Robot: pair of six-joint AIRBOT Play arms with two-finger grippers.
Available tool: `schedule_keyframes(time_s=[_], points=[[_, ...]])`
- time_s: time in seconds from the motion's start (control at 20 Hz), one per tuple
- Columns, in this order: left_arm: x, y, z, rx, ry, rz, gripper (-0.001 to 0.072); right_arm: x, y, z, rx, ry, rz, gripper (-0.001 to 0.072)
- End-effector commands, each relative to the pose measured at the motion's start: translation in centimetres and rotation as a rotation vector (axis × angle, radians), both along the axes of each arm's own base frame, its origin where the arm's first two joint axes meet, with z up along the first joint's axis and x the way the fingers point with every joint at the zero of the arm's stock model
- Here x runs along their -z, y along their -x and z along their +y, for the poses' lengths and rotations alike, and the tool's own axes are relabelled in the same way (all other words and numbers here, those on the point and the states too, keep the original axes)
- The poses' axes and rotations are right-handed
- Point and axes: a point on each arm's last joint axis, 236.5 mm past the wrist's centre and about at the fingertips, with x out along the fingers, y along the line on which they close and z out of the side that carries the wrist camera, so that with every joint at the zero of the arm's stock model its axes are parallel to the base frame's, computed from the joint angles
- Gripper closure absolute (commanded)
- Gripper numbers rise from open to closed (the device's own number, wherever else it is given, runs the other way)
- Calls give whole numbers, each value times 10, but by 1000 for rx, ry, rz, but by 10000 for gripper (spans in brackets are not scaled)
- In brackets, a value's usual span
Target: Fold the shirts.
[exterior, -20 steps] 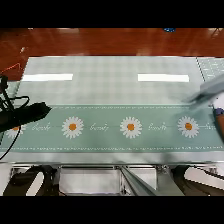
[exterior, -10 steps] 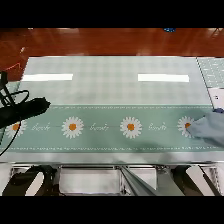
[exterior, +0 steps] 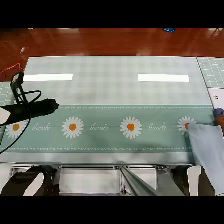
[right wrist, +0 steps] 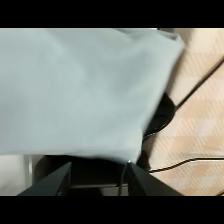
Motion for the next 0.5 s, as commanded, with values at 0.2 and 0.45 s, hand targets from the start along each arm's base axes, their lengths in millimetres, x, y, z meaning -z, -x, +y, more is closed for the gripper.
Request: schedule_keyframes(time_s=[0.2,0.45], points=[[-100,-84,0,57,-61,-248,687,-62,-154,-60,-170,188,-614,557],[-237,-141,-20,112,-60,-492,688,-207,-381,40,-794,211,-1241,684]])
